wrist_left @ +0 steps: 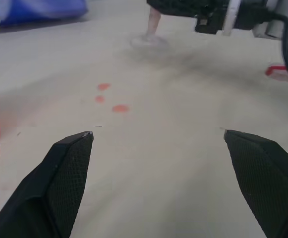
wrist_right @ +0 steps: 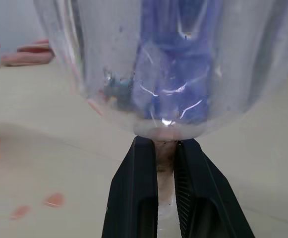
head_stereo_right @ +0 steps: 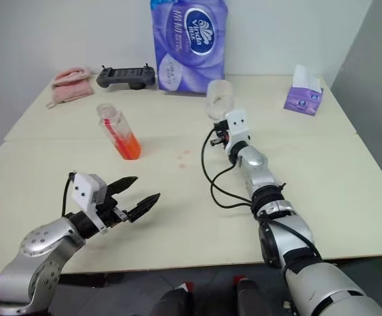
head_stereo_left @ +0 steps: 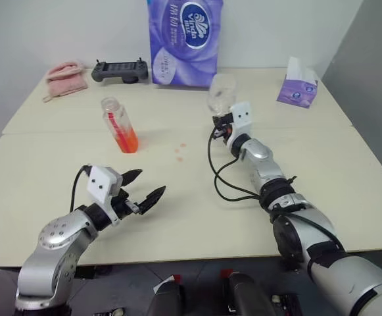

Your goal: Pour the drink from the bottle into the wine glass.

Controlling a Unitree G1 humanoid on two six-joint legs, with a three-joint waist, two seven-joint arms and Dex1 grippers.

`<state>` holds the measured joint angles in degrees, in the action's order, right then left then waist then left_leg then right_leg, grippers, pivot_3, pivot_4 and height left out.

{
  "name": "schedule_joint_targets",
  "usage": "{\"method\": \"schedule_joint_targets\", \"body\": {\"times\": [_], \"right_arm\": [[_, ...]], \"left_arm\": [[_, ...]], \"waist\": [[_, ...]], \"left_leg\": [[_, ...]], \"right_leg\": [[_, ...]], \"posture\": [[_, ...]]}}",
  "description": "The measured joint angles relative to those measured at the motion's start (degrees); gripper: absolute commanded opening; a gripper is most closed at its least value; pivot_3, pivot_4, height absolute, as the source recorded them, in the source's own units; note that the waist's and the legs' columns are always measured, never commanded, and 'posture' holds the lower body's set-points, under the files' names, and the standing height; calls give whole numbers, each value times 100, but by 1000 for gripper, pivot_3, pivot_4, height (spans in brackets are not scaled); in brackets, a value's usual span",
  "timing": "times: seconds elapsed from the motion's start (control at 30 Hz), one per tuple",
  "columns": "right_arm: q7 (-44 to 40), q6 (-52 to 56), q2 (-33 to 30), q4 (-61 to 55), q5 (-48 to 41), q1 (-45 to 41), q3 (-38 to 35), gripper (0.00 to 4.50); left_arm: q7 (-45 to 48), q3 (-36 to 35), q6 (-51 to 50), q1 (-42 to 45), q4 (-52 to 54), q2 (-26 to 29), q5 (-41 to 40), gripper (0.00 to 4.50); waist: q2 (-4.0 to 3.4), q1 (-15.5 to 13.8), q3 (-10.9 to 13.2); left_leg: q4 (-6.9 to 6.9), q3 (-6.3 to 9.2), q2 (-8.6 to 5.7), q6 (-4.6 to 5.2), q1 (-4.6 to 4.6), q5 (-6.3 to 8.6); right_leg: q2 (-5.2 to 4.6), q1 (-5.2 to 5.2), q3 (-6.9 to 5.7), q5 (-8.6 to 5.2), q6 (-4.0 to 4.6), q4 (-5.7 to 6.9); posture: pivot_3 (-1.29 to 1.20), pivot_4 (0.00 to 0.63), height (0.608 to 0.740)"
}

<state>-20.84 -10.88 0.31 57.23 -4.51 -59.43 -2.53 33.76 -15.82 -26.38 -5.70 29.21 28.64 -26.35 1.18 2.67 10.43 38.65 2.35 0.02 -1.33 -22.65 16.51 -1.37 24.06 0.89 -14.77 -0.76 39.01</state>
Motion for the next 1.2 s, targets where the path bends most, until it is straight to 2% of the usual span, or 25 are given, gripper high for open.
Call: {"method": "schedule_joint_targets", "body": {"times": [0.1, 0.23, 0.73, 0.97, 1.2], "right_arm": [[-126, 196, 241, -405, 5, 256, 230, 156], [-189, 341, 298, -529, 112, 483, 438, 156], [-159, 408, 247, -529, 379, 664, 662, 156], [-106, 467, 324, -529, 373, 669, 666, 156], [-22, 473, 318, -515, 378, 669, 666, 2460]], "left_arm": [[-401, -171, 193, -764, 485, -311, 129, 4500], [-624, -328, 234, -1176, 666, -407, 169, 4500], [-834, -222, -22, -592, 823, -289, 84, 4500], [-784, -219, -42, -579, 695, -255, 84, 4500], [-674, -186, 85, -581, 576, -255, 97, 4500]], "waist": [[0, -74, 0], [1, -128, 0], [1, -84, 0], [1, -83, -1], [1, -85, -1]], "left_leg": [[3, 0, -11, 1, -1, 1], [8, 9, -15, 1, -3, 1], [7, 2, -8, 0, -2, 0], [7, 2, -8, 0, -1, 0], [7, 2, -9, 0, -1, 0]], "right_leg": [[-10, -2, 1, 0, 0, 0], [-10, -4, -8, 0, 0, 0], [3, -2, -3, 0, 0, 1], [3, -2, -3, 0, 0, 1], [3, -2, -3, 0, 0, 1]], "posture": [[0, 150, 740], [0, 150, 740], [0, 150, 740], [0, 150, 740], [0, 150, 740]]}}
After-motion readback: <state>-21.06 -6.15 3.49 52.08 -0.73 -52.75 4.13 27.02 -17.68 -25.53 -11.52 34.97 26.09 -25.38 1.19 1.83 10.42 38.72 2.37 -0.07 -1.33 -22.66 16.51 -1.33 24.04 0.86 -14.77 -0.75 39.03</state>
